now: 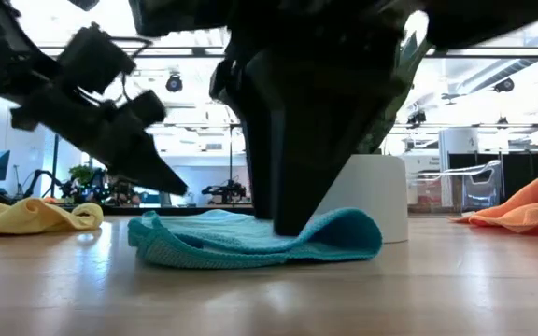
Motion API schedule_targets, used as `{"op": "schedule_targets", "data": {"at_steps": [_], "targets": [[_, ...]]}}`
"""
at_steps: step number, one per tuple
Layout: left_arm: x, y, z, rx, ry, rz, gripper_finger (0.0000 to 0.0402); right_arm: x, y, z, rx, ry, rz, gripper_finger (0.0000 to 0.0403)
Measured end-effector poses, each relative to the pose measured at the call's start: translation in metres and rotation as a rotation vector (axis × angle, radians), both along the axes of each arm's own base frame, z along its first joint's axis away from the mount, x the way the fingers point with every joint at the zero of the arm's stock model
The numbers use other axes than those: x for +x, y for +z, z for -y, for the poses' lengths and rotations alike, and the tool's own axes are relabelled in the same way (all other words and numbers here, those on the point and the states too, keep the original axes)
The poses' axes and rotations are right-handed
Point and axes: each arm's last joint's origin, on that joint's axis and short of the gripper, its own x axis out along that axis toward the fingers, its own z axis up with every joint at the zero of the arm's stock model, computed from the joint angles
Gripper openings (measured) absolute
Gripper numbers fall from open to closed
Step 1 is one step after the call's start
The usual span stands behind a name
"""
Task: Fold microfiber towels
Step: Fold the blue microfiber cloth
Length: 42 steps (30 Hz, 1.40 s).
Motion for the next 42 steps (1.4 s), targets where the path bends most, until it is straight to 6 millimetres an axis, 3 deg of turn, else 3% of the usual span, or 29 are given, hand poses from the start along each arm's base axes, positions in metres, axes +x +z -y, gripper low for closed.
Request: {"op": "schedule_targets", "data": {"at_steps": [8,16,19,24,26,33,38,42], "targets": [[-0.02,0.036,0.008,-0.003,-0.042,0.109,0.0196,0.005,-0.021,0.016,0.003,-0.062,-0.004,0.0149],[-0.038,0.046,0.008,0.05,-0.015,0.075,0.0196,0.006,-0.022,0.014,0.046,-0.048,-0.011,0.0022],[-0.045,0.045,0.005,0.109,0.034,0.022,0.0196,0.007,-0.013,0.014,0.115,-0.071,-0.04,0.0014],[-0.049,0.047,0.005,0.115,0.056,0.025,0.0196,0.01,0.025,0.008,0.231,-0.019,0.013,0.001],[-0.05,0.047,0.005,0.114,0.056,0.028,0.0196,0.008,0.031,0.008,0.237,0.006,0.02,0.001],[-0.048,0.044,0.005,0.098,0.061,0.009,0.0196,0.01,0.002,0.006,0.203,0.01,-0.046,0.006],[-0.047,0.04,0.005,0.097,0.06,-0.016,0.0196,0.007,-0.004,-0.003,0.217,-0.019,-0.06,0.0126],[-0.045,0.037,0.005,0.101,0.057,-0.039,0.0196,0.005,0.003,-0.009,0.254,-0.058,-0.053,0.0176]]}}
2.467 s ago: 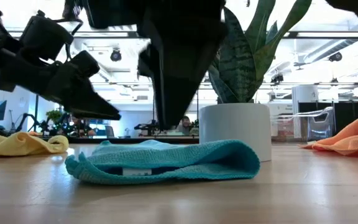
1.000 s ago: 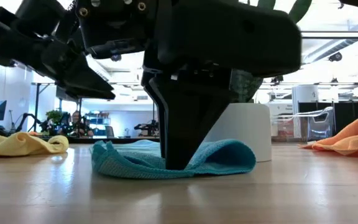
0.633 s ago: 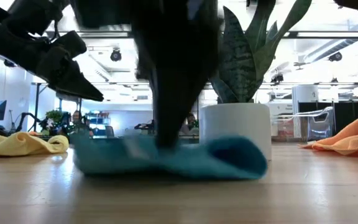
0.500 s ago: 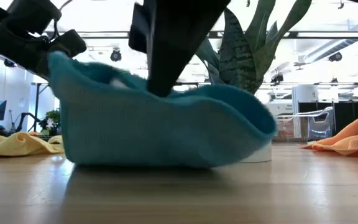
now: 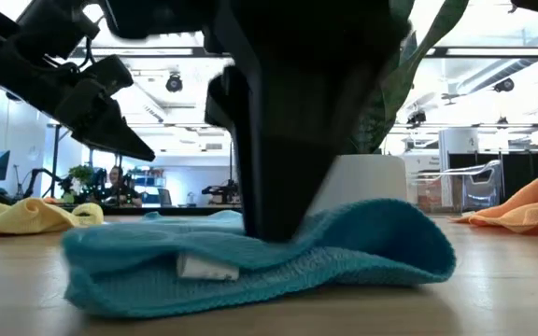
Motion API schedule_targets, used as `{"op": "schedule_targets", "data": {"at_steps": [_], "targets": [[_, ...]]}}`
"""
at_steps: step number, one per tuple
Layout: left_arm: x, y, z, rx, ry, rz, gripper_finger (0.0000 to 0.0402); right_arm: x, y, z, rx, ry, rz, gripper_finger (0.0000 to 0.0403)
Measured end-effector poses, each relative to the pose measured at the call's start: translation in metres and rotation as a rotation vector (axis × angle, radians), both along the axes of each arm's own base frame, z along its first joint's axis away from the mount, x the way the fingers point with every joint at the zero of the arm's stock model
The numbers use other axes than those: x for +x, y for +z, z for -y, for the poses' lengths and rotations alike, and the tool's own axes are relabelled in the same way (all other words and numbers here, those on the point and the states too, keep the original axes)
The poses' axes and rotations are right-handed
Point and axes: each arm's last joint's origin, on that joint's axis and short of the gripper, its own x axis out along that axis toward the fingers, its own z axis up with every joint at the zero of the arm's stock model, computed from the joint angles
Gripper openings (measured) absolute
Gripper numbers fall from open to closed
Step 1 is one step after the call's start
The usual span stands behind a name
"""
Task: Fold microfiber towels
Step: Fold the blue microfiber cloth
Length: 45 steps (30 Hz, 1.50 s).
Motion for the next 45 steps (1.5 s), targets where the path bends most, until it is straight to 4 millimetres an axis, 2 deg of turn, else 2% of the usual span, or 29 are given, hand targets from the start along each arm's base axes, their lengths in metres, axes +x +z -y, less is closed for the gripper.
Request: {"op": "schedule_targets", "data": {"at_steps": [3,5,9,11,14,19,24,27,30,32,40,45], "targets": [[0.001,-0.001,0.0,0.0,0.0,-0.005,0.0196,-0.003,-0.001,-0.008,-0.023,0.008,0.018,0.0205],[0.001,-0.002,0.0,-0.001,0.0,-0.009,0.0196,-0.005,-0.009,-0.015,-0.064,0.038,0.032,0.0218],[0.001,-0.001,0.0,-0.006,0.0,-0.003,0.0196,-0.005,-0.024,-0.028,-0.095,0.094,0.076,0.0216],[0.001,0.0,0.0,-0.007,0.0,0.007,0.0196,-0.004,-0.027,-0.029,-0.097,0.1,0.074,0.0198],[0.0,0.002,0.0,-0.008,0.0,0.021,0.0196,-0.003,-0.031,-0.027,-0.099,0.09,0.066,0.0151],[-0.001,0.005,0.0,-0.009,0.0,0.044,0.0196,0.003,-0.031,-0.015,-0.095,0.08,0.048,0.0035],[-0.005,0.01,0.0,-0.01,-0.011,0.069,0.0196,0.001,-0.015,-0.003,-0.069,0.107,0.019,0.0012],[-0.009,0.023,0.0,-0.012,-0.019,0.078,0.0196,0.002,0.004,0.016,-0.094,0.115,0.013,0.0011],[-0.016,0.039,0.0,-0.011,-0.019,0.08,0.0196,0.007,0.037,0.047,-0.152,0.096,0.083,0.001],[-0.021,0.045,0.0,-0.008,-0.014,0.071,0.0196,0.014,0.048,0.069,-0.176,0.106,0.122,0.001],[-0.041,0.05,-0.002,-0.005,0.01,0.076,0.0196,0.045,0.063,0.163,-0.24,0.194,0.262,0.001],[-0.047,0.049,-0.002,-0.004,0.012,0.063,0.0196,0.064,0.043,0.214,-0.322,0.22,0.305,0.001]]}}
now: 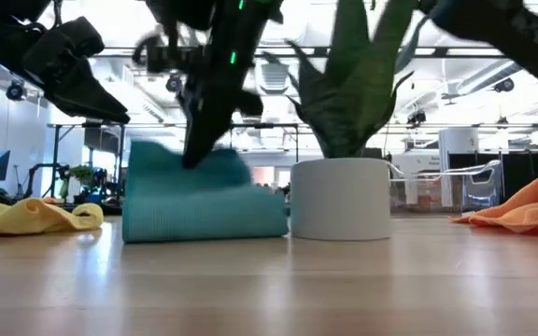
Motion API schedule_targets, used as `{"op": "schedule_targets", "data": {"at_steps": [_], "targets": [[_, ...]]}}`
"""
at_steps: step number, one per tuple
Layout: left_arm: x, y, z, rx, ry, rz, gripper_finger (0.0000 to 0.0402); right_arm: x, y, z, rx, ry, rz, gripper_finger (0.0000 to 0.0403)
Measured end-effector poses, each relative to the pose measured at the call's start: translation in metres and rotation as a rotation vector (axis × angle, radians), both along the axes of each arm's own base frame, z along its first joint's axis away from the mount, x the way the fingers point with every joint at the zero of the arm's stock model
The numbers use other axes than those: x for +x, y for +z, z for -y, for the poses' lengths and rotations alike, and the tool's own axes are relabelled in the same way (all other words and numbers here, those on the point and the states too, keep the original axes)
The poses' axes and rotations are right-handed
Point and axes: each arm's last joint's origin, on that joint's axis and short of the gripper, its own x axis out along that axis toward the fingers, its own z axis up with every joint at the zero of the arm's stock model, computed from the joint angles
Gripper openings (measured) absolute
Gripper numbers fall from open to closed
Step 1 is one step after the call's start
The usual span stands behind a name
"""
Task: Fold microfiber towels
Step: Fold the blue microfiber cloth
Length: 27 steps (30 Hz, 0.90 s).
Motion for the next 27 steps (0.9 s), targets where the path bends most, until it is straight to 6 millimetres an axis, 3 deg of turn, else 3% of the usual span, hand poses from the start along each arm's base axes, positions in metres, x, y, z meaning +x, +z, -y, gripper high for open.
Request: {"op": "schedule_targets", "data": {"at_steps": [5,8,13,19,22,27], "targets": [[-0.003,-0.003,-0.001,0.028,0.035,-0.012,0.0196,0.007,-0.012,0.035,-0.03,0.001,0.01,0.0009],[-0.004,-0.005,-0.002,0.057,0.056,-0.023,0.0196,0.009,-0.022,0.045,-0.025,-0.003,-0.004,0.0009],[-0.003,0.0,-0.003,0.068,0.081,0.029,0.0196,0.01,-0.03,0.054,-0.03,0.0,0.014,0.0019],[0.004,0.012,-0.003,0.109,0.067,0.123,0.0196,0.015,-0.037,0.057,-0.006,-0.009,0.075,0.0075],[0.012,0.01,-0.002,0.129,0.057,0.069,0.0196,0.015,-0.038,0.056,-0.003,-0.026,0.073,0.0105],[0.036,0.008,-0.001,0.174,0.019,0.031,0.0196,0.007,-0.013,0.054,-0.002,-0.05,0.059,0.015]]}}
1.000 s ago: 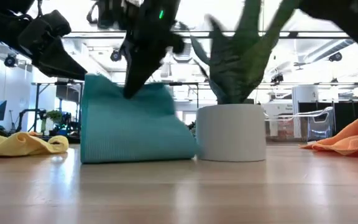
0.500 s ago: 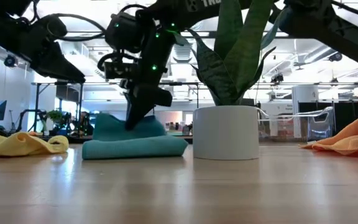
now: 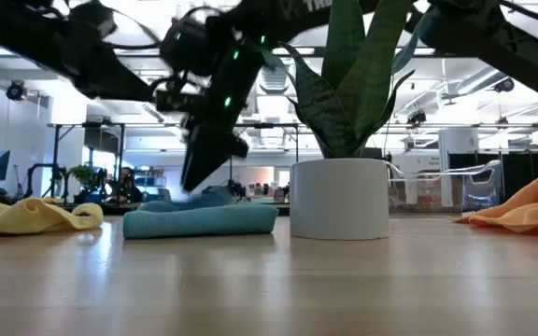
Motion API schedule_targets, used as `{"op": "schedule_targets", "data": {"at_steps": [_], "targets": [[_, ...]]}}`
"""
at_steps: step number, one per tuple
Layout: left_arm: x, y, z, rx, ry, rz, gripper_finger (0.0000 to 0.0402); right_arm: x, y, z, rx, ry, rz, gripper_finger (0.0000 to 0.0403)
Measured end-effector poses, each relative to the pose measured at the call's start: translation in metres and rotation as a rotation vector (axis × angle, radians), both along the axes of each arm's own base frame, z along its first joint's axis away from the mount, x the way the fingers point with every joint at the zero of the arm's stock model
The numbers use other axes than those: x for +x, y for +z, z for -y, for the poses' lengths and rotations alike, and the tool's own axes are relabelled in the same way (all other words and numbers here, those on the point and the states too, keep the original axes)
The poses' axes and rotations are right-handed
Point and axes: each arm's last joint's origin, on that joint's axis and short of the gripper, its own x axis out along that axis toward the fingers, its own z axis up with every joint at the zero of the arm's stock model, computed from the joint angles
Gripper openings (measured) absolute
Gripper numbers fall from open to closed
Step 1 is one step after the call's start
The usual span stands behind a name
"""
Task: Fold microfiber towels
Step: Fold the blue microfiber cloth, then put the blue microfiber cloth into the transparent bin
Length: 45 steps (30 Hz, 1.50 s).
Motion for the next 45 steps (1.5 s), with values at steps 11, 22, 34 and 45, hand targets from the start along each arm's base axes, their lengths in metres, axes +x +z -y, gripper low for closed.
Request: {"op": "schedule_targets", "data": {"at_steps": [11,22,34,45], "targets": [[0.049,-0.012,0.039,-0.083,-0.275,-0.134,0.0196,-0.028,0.028,-0.052,0.138,-0.001,-0.075,0.016],[0.022,0.008,0.082,-0.213,-0.011,-0.199,0.0196,-0.027,0.001,-0.119,0.129,0.035,-0.097,0.016],[0.025,-0.003,0.084,-0.275,0.082,-0.165,0.0196,-0.023,-0.036,-0.126,-0.03,0.006,-0.153,0.016],[0.024,0.001,0.081,-0.222,0.108,-0.134,0.0196,-0.021,-0.062,-0.129,-0.023,0.004,-0.2,0.019]]}}
